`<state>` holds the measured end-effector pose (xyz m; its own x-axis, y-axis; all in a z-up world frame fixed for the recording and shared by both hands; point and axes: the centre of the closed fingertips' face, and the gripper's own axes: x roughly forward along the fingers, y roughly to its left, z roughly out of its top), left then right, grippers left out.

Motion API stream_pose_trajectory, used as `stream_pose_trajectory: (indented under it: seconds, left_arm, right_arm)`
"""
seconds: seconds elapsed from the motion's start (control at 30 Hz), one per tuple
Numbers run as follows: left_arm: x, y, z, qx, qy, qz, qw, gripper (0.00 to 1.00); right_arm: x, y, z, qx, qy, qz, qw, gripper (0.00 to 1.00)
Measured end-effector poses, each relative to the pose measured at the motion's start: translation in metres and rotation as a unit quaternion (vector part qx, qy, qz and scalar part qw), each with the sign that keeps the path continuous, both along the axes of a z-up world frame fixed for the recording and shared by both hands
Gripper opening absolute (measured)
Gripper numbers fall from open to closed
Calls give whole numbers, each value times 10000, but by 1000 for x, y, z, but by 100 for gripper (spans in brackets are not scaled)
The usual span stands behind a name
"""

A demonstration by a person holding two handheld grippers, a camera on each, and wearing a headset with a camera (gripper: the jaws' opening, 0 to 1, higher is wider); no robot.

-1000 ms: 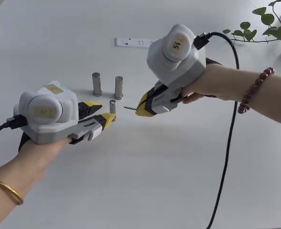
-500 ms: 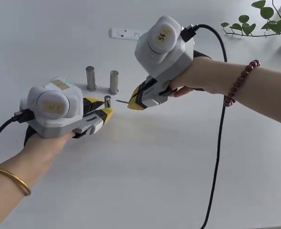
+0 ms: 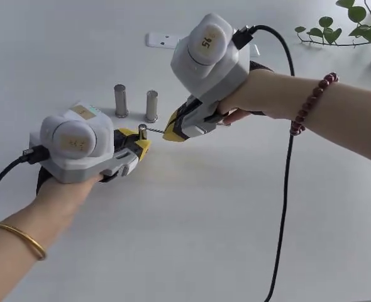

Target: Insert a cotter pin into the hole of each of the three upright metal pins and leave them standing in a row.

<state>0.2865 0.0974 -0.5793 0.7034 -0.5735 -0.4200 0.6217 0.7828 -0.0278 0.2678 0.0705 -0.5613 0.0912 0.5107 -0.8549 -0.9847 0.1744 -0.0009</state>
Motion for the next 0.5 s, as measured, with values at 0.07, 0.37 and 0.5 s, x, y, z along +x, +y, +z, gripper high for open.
stream_pose_trajectory:
  seconds: [0.07,0.37,0.5]
  left_arm:
    - [0,0,0,6,-6,50,10000,7]
    - [1,1,-1,-39,-27,212,9998,7]
    - [1,1,-1,-35,-33,226,9997,7]
  right_arm:
    - [-1,1,0,1,31,-3,10000,0]
    - [-3,1,-2,-50,20,35,10000,0]
    - [-2,3,-1,-25,21,22,10000,0]
